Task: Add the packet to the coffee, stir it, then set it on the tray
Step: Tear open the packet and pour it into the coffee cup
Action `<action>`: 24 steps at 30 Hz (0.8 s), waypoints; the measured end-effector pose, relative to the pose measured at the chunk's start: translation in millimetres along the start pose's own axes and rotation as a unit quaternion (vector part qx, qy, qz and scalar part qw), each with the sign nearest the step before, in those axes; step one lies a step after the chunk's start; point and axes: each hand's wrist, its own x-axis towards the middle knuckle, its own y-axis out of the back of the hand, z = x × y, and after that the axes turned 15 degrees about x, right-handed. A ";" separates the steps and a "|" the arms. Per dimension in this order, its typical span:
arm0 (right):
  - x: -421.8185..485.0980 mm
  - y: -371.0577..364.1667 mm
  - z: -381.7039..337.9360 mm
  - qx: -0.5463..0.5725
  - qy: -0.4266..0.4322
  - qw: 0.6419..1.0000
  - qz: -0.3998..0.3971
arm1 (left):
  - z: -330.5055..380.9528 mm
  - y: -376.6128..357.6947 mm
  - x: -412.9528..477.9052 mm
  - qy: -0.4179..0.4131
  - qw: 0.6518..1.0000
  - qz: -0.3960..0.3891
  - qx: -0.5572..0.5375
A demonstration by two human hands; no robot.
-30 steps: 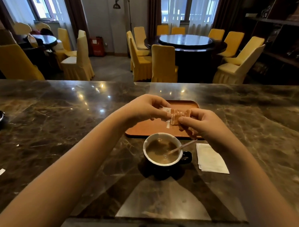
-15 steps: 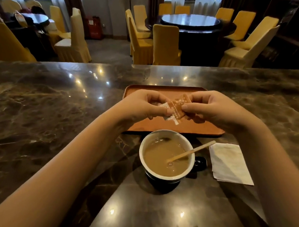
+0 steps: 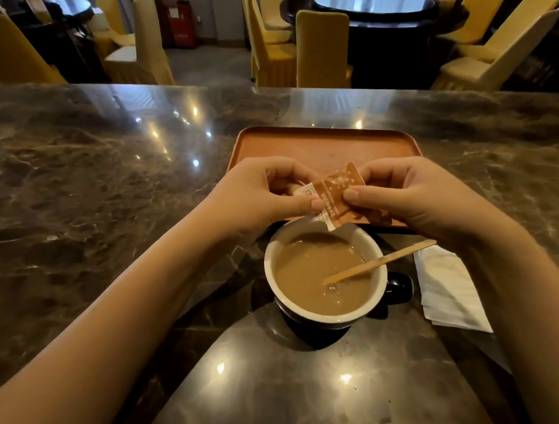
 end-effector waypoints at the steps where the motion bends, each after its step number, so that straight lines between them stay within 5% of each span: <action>1: -0.6 -1.0 -0.5 -0.006 0.006 1.000 0.004 | -1.3 -1.4 -1.3 -0.002 1.000 0.008 -0.001; 24: -2.6 -5.6 -5.1 -0.043 0.014 0.999 0.029 | -2.3 -6.7 -2.2 -0.028 0.997 0.039 0.053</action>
